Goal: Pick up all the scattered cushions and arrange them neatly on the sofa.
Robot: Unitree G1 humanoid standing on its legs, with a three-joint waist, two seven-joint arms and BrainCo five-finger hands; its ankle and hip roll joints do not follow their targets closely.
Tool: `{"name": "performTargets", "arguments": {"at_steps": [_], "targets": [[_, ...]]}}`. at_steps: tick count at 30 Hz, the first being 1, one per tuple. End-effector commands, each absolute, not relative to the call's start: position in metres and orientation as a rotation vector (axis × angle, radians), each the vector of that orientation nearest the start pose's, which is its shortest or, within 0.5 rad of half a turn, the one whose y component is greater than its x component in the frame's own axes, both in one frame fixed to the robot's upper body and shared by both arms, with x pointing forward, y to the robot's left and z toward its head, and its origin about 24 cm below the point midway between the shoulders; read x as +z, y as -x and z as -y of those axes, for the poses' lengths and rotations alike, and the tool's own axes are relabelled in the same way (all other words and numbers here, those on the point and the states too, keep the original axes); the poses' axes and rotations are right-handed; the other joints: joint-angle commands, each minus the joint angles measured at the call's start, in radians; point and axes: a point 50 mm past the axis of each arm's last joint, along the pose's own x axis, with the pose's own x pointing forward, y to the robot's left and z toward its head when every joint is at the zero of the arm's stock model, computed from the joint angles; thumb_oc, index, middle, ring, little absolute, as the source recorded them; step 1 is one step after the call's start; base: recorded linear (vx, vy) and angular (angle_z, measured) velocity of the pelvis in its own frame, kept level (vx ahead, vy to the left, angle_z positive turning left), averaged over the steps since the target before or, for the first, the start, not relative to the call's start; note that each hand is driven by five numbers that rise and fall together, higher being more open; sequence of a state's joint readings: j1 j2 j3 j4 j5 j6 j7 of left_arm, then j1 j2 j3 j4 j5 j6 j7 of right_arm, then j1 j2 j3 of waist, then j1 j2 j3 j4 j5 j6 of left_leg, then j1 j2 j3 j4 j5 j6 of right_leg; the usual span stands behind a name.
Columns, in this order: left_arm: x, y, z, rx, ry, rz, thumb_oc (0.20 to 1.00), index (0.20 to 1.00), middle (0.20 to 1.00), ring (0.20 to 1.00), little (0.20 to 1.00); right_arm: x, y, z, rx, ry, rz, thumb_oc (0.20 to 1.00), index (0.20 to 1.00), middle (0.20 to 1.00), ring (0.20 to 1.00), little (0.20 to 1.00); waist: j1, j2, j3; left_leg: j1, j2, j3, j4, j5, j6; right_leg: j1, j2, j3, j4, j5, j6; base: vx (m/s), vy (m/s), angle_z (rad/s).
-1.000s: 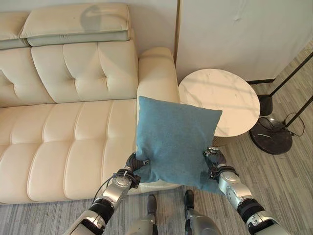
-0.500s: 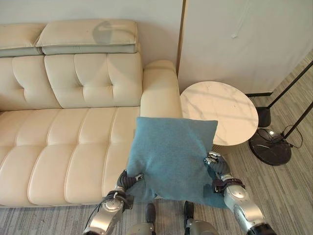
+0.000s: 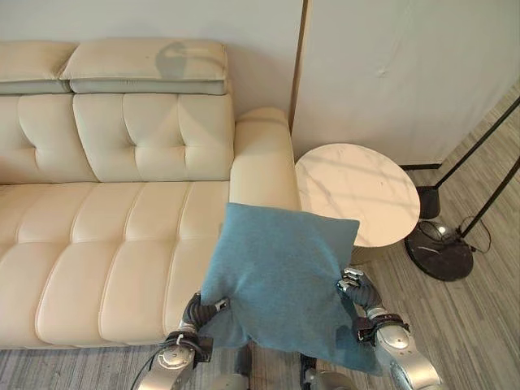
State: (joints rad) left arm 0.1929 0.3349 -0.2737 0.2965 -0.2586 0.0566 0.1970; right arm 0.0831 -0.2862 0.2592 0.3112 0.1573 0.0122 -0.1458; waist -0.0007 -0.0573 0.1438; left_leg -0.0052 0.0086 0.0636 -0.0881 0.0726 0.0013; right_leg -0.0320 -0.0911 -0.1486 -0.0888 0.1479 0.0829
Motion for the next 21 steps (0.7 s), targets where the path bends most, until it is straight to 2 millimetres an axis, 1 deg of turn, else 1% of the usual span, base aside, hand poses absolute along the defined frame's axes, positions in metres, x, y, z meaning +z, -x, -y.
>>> {"name": "performTargets", "arguments": {"at_steps": [1,2,3,6,7,8,9,11,13,17,18,19,20,21], "targets": [[-0.050,-0.207,-0.178,0.044,-0.108,-0.442,0.200,0.200,0.200,0.200,0.200,-0.044,-0.224,0.182,-0.078,0.213,-0.396,1.000,1.000,1.000,1.000,1.000,0.007,0.012,-0.021,0.025,-0.044,0.011,0.001,-0.097,0.003,0.104,0.030,-0.031,0.001,-0.195,0.028,0.03,-0.064,0.12],[-0.051,-0.207,-0.178,0.048,-0.109,-0.450,0.200,0.200,0.200,0.200,0.200,-0.055,-0.222,0.188,-0.124,0.199,-0.457,1.000,1.000,1.000,1.000,1.000,0.005,0.013,-0.021,0.027,-0.044,0.008,0.001,-0.098,0.001,0.108,0.030,-0.033,0.001,-0.197,0.028,0.03,-0.046,0.17],[-0.053,-0.207,-0.177,0.044,-0.110,-0.460,0.200,0.200,0.200,0.200,0.200,-0.063,-0.221,0.194,-0.152,0.235,-0.502,1.000,1.000,1.000,1.000,1.000,0.005,0.015,-0.022,0.031,-0.043,0.006,0.001,-0.099,0.000,0.113,0.029,-0.037,0.001,-0.200,0.027,0.04,-0.044,0.16],[-0.054,-0.205,-0.176,0.041,-0.098,-0.472,0.200,0.200,0.200,0.200,0.200,-0.079,-0.220,0.200,-0.243,0.175,-0.601,1.000,1.000,1.000,1.000,1.000,0.006,0.021,-0.022,0.041,-0.043,-0.001,0.001,-0.104,-0.002,0.126,0.028,-0.046,0.001,-0.207,0.024,0.05,-0.036,0.12],[-0.055,-0.204,-0.176,0.042,-0.094,-0.479,0.200,0.200,0.200,0.200,0.200,-0.083,-0.220,0.199,-0.262,0.157,-0.628,1.000,1.000,1.000,1.000,1.000,0.007,0.024,-0.021,0.043,-0.042,-0.003,0.001,-0.105,-0.002,0.129,0.027,-0.047,0.001,-0.209,0.023,0.03,-0.017,0.08],[-0.055,-0.204,-0.177,0.043,-0.094,-0.478,0.200,0.200,0.200,0.200,0.200,-0.083,-0.220,0.199,-0.262,0.157,-0.628,1.000,1.000,1.000,1.000,1.000,0.007,0.024,-0.021,0.044,-0.042,-0.003,0.001,-0.105,-0.003,0.129,0.027,-0.047,0.001,-0.209,0.023,0.05,-0.016,0.08],[-0.056,-0.203,-0.177,0.042,-0.086,-0.488,0.200,0.200,0.200,0.200,0.200,-0.088,-0.222,0.198,-0.291,0.114,-0.666,1.000,1.000,1.000,1.000,1.000,0.009,0.030,-0.019,0.046,-0.042,-0.008,0.001,-0.108,-0.004,0.131,0.026,-0.050,0.001,-0.213,0.022,0.04,-0.013,0.05],[-0.057,-0.201,-0.178,0.042,-0.082,-0.499,0.200,0.200,0.200,0.200,0.200,-0.091,-0.224,0.197,-0.313,0.078,-0.685,1.000,1.000,1.000,1.000,1.000,0.011,0.036,-0.018,0.045,-0.042,-0.011,0.001,-0.108,-0.005,0.130,0.026,-0.053,0.001,-0.216,0.022,0.04,-0.013,0.05],[-0.058,-0.199,-0.177,0.040,-0.079,-0.508,0.200,0.200,0.200,0.200,0.200,-0.091,-0.226,0.193,-0.329,0.036,-0.690,1.000,1.000,1.000,1.000,1.000,0.013,0.040,-0.017,0.042,-0.044,-0.014,0.001,-0.108,-0.005,0.128,0.025,-0.054,0.001,-0.217,0.021,0.04,-0.012,0.06],[-0.061,-0.196,-0.174,0.040,-0.072,-0.523,0.200,0.200,0.200,0.200,0.200,-0.096,-0.224,0.177,-0.351,-0.120,-0.710,1.000,1.000,1.000,1.000,1.000,0.014,0.050,-0.014,0.037,-0.045,-0.018,0.001,-0.111,-0.006,0.126,0.023,-0.059,0.001,-0.222,0.021,0.03,-0.008,0.03],[-0.062,-0.196,-0.172,0.037,-0.066,-0.525,0.200,0.200,0.200,0.200,0.200,-0.098,-0.222,0.169,-0.359,-0.204,-0.715,1.000,1.000,1.000,1.000,1.000,0.013,0.054,-0.012,0.037,-0.046,-0.018,0.001,-0.112,-0.006,0.126,0.022,-0.059,0.001,-0.224,0.021,0.00,0.000,0.00],[-0.062,-0.197,-0.170,0.038,-0.050,-0.524,0.200,0.200,0.200,0.200,0.200,-0.099,-0.220,0.157,-0.371,-0.357,-0.712,1.000,1.000,1.000,1.000,1.000,0.013,0.059,-0.006,0.038,-0.046,-0.017,0.001,-0.114,-0.006,0.127,0.021,-0.058,0.001,-0.226,0.021,0.00,0.000,0.00],[-0.062,-0.198,-0.170,0.038,-0.050,-0.523,0.200,0.200,0.200,0.200,0.200,-0.099,-0.221,0.157,-0.370,-0.357,-0.712,1.000,1.000,1.000,1.000,1.000,0.012,0.059,-0.008,0.035,-0.046,-0.018,0.001,-0.113,-0.005,0.124,0.021,-0.058,0.001,-0.225,0.021,0.00,0.000,0.00],[-0.061,-0.198,-0.168,0.033,-0.039,-0.520,0.200,0.200,0.200,0.200,0.200,-0.103,-0.218,0.148,-0.364,-0.451,-0.733,1.000,1.000,1.000,1.000,1.000,0.012,0.063,-0.005,0.034,-0.047,-0.018,0.001,-0.113,-0.005,0.123,0.019,-0.058,0.001,-0.225,0.021,0.00,0.000,0.00]]}}
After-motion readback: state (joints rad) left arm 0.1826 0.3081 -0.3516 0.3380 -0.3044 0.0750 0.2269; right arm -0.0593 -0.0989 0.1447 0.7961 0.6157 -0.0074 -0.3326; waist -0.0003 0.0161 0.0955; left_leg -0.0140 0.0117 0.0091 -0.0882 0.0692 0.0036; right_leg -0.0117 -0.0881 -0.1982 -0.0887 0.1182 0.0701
